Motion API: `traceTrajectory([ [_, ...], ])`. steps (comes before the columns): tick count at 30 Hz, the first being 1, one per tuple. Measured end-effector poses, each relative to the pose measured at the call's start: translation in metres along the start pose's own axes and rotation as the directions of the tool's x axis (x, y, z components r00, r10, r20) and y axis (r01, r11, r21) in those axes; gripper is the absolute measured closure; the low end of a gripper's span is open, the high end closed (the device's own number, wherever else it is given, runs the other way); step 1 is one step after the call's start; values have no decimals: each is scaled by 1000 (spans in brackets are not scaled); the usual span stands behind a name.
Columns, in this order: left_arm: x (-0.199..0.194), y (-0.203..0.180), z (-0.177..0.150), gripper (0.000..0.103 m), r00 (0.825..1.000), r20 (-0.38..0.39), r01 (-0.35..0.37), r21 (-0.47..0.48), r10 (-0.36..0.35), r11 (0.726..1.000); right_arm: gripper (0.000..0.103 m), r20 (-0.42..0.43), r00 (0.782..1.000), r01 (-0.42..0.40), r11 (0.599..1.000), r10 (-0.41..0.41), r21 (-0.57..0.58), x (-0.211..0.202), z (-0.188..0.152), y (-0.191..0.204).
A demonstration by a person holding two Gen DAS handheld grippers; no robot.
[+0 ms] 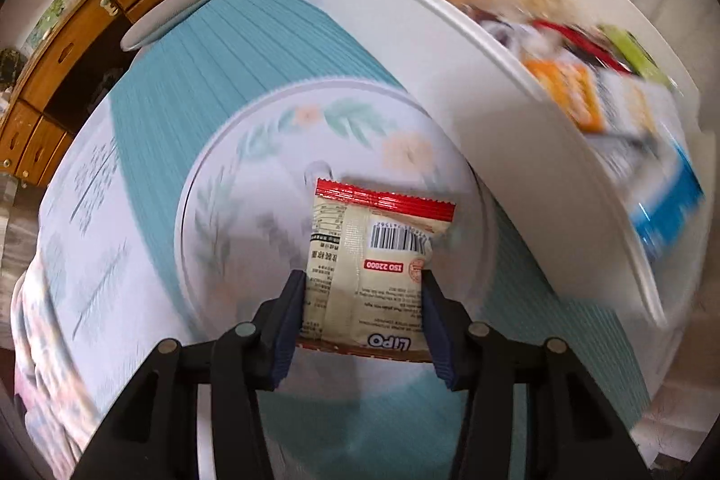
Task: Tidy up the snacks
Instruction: 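Lift both held packets and carry them toward the white tray, then open left tool to drop the biscuit bag while right tool releases the LIPO packet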
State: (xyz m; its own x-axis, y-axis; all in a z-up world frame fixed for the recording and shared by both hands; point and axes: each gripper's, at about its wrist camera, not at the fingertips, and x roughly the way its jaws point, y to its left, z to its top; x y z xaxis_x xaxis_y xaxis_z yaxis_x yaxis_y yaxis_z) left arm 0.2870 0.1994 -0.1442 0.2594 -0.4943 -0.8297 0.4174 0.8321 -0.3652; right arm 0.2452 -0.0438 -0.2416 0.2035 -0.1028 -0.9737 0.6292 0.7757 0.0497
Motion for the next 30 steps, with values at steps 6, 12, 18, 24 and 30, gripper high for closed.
traceTrajectory([
  [6,-24,-12,-29,44,1000,-8,-7,2,7,1000,54,-36,999,-41,999,40,-14,-36,-31,-22],
  [12,-37,-32,-50,44,1000,6,31,-36,-30,999,54,-52,992,-119,992,117,-45,-66,-43,-44],
  [18,-35,-70,-60,44,999,23,43,-100,-41,994,54,-79,984,-171,977,162,-125,-92,-42,-72],
  [24,-29,-122,-57,44,998,57,22,-104,-16,994,54,-64,980,-196,957,187,-213,-117,-18,-107],
  [30,-9,-179,-46,44,996,87,36,-92,-28,995,54,-24,980,-199,941,200,-274,-129,11,-142],
])
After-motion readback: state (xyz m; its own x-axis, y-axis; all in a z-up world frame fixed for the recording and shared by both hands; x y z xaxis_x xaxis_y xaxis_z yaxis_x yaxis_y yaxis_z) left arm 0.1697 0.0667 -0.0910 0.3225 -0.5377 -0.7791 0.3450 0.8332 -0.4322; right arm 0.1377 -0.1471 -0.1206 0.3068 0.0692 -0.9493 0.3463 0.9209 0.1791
